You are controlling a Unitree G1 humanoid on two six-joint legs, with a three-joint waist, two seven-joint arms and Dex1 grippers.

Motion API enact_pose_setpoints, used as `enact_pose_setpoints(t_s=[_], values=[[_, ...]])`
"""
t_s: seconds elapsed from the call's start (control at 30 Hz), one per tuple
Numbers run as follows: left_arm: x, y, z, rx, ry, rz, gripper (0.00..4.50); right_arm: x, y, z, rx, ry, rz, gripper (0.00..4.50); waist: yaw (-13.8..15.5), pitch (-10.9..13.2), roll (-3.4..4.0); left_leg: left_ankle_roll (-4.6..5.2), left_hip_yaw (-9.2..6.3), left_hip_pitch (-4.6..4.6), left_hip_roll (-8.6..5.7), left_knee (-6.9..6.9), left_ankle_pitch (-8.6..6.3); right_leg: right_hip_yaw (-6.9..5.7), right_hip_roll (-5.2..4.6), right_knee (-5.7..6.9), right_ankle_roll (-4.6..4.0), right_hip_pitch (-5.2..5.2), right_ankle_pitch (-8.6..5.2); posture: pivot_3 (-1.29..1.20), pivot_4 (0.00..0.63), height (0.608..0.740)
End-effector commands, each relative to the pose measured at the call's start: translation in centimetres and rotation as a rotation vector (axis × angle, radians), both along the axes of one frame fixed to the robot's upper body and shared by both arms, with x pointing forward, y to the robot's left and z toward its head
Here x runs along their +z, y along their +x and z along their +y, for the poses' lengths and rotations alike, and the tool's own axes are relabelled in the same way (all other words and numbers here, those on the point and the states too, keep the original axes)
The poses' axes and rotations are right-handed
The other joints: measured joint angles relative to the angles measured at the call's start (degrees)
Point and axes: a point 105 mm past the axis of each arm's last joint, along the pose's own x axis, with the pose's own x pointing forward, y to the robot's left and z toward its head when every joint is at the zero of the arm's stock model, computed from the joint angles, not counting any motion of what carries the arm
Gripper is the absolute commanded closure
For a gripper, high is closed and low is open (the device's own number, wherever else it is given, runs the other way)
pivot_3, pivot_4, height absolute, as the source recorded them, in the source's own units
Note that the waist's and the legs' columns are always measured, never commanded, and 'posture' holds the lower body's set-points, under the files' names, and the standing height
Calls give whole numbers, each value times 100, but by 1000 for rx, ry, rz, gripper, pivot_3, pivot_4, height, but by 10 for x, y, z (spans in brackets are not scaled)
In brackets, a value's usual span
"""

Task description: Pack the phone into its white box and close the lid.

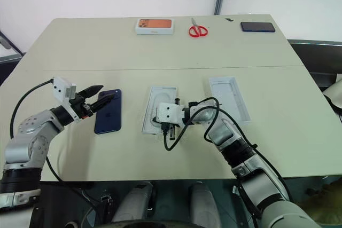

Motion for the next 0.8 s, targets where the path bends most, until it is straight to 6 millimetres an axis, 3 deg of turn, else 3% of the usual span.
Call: enact_pose_setpoints(t_s=[0.03, 0.23, 0.37, 0.5, 0.63, 0.8], values=[[7, 1, 6, 21, 1, -20, 1051, 23, 10, 4, -14, 69, -72, 4452, 1, 0, 0, 0, 0, 0, 0, 0, 0, 0, 0, 0, 0, 0, 0, 0, 150, 740], [-6, -3, 30, 91, 3, 105, 1051, 53, 21, 8, -63, 209, -86, 4452, -18, 0, 0, 0, -1, 0, 1, -1, 0, 0, 3, 2, 0, -2, 0, 0, 150, 740], [-16, -12, 56, 133, -111, 288, 1051, 79, 21, 29, -51, 325, -82, 4452, -49, 0, 0, 0, -2, 0, 4, -4, 0, 1, 4, 5, -1, -5, 0, 0, 150, 740], [-24, -16, 70, 168, -163, 404, 1051, 73, 19, 54, -22, 260, -130, 4452, -112, 1, 0, 0, -6, 0, 4, -4, 0, 0, 5, 16, -1, -10, 0, 0, 150, 740], [-51, -20, 75, 208, -113, 519, 1051, 61, 19, 79, 17, 161, -144, 4452, -133, 0, 0, 0, -6, 0, 3, -5, 0, 1, 5, 17, -1, -13, 0, 0, 150, 740], [-49, -17, 51, 143, -219, 579, 1051, 38, 21, 94, 32, 18, -46, 4452, -116, 0, 1, -5, -7, 0, 2, -7, 3, 2, 0, 24, -2, -17, 1, 0, 150, 740]])
